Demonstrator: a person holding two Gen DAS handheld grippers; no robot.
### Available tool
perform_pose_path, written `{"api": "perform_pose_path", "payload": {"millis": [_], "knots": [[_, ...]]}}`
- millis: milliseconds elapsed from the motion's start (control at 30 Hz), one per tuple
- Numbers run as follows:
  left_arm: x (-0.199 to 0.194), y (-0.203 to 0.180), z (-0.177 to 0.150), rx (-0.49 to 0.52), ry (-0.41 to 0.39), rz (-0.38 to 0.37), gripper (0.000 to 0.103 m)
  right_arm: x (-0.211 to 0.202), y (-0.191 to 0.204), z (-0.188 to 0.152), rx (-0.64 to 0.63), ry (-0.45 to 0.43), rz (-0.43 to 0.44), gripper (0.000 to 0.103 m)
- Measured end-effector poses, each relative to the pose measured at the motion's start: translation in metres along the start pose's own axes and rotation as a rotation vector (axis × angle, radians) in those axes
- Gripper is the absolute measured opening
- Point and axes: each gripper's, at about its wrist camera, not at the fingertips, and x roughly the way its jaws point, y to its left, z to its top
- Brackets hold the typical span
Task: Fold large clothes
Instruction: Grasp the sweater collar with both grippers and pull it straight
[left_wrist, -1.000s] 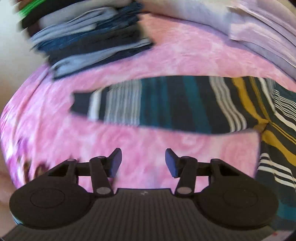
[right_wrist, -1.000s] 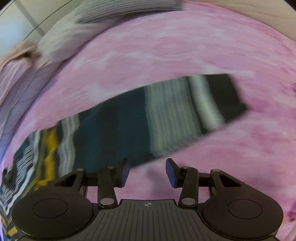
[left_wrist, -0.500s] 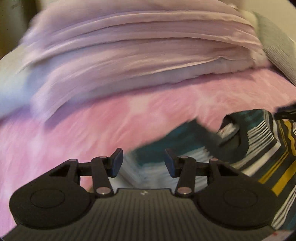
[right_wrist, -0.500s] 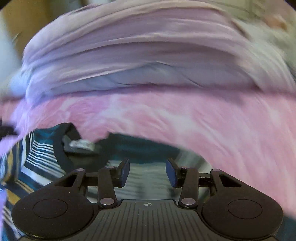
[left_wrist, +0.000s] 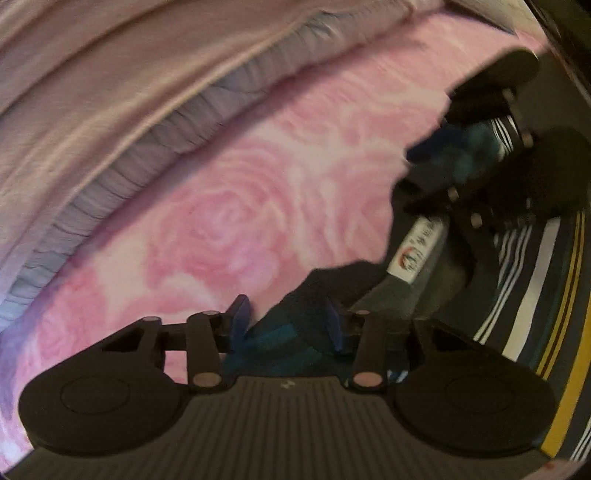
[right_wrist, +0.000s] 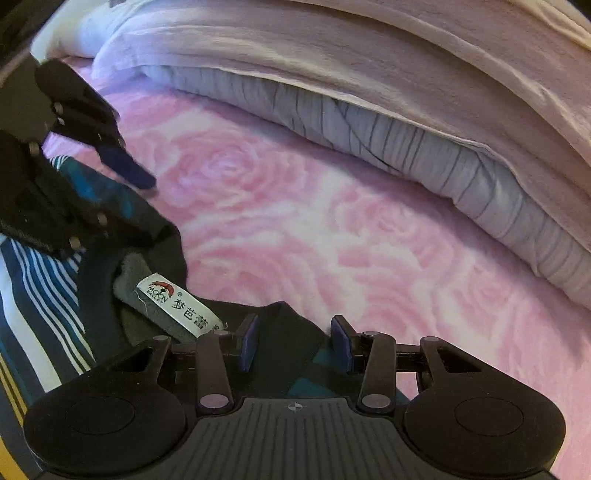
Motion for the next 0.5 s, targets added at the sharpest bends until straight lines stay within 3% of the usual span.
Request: {"api": "perform_pose_path", "payload": {"millis": [33, 67, 100, 200, 333, 367, 433, 500], "knots": [[-0.002, -0.004, -0.002, 0.007, -0.012, -0.010, 0.022, 0.000, -0.003, -0.002, 0.009, -0.003, 0.014, 0.030], [-0.004, -0.009, -0.004, 0.024, -0.024, -0.007, 0.018, 0.000, -0.003, -0.003, 0.007, -0.007, 0.011, 0.013], [-0.006, -0.015, -0.007, 0.053, -0.036, 0.017, 0.011, -0.002, -0.003, -0.006, -0.011, -0.015, 0.004, 0.009], [-0.018, -0.021, -0.012, 0.075, -0.102, 0.103, 0.008, -0.022, -0.001, -0.015, -0.016, -0.105, -0.032, 0.004], [-0.033, -0.003, -0.011, -0.123, -0.230, 0.217, 0.011, -0.049, -0.012, -0.023, 0.143, -0.303, -0.119, 0.004], [-0.027, 0.000, -0.010, -0.170, -0.222, 0.226, 0.013, -0.044, -0.013, -0.024, 0.179, -0.309, -0.141, 0.007], [-0.007, -0.001, -0.004, -0.208, -0.166, 0.272, 0.017, -0.023, -0.013, -0.021, 0.217, -0.223, -0.141, 0.012], [0.001, -0.003, 0.000, -0.228, -0.153, 0.311, 0.030, -0.010, -0.012, -0.019, 0.256, -0.155, -0.158, 0.029]]}}
